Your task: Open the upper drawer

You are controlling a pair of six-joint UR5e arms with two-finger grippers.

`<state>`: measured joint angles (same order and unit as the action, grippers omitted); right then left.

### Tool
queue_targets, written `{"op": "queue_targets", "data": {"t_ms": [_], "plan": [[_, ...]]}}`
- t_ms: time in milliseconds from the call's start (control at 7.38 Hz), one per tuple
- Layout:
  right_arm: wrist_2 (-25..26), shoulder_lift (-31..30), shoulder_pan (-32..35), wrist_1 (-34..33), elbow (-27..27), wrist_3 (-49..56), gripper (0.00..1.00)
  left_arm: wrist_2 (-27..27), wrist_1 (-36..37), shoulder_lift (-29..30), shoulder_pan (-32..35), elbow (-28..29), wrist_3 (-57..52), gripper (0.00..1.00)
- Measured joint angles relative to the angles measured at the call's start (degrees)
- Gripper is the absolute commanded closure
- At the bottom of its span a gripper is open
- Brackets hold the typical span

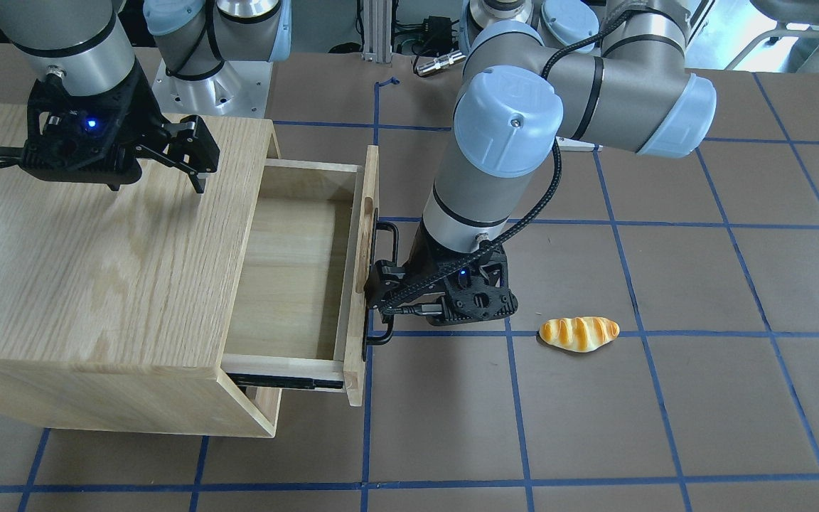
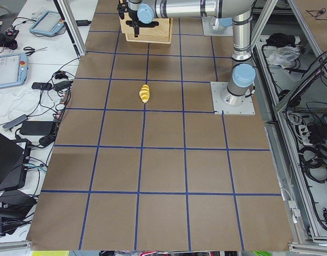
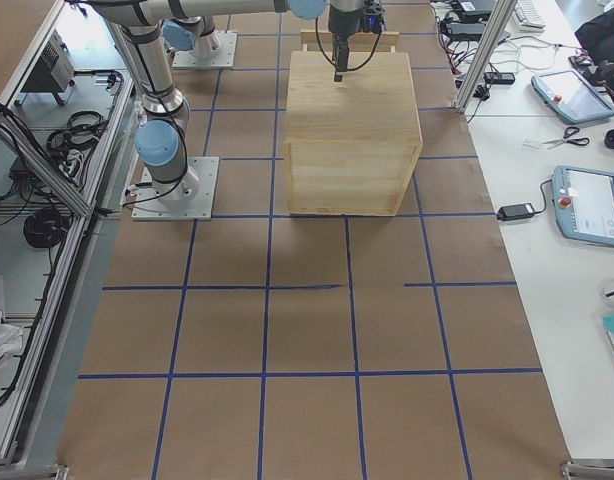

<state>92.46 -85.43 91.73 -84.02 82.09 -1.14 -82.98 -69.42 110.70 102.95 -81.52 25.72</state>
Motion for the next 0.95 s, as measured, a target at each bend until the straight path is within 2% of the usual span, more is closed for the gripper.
{"op": "queue_targets", "data": {"t_ms": [948], "plan": [[0.00,0.00,0.01,0.00,0.05,0.01,0.00,0.02,-0.94,-0.36,-0.55,-0.11,-3.62,0.00]]}}
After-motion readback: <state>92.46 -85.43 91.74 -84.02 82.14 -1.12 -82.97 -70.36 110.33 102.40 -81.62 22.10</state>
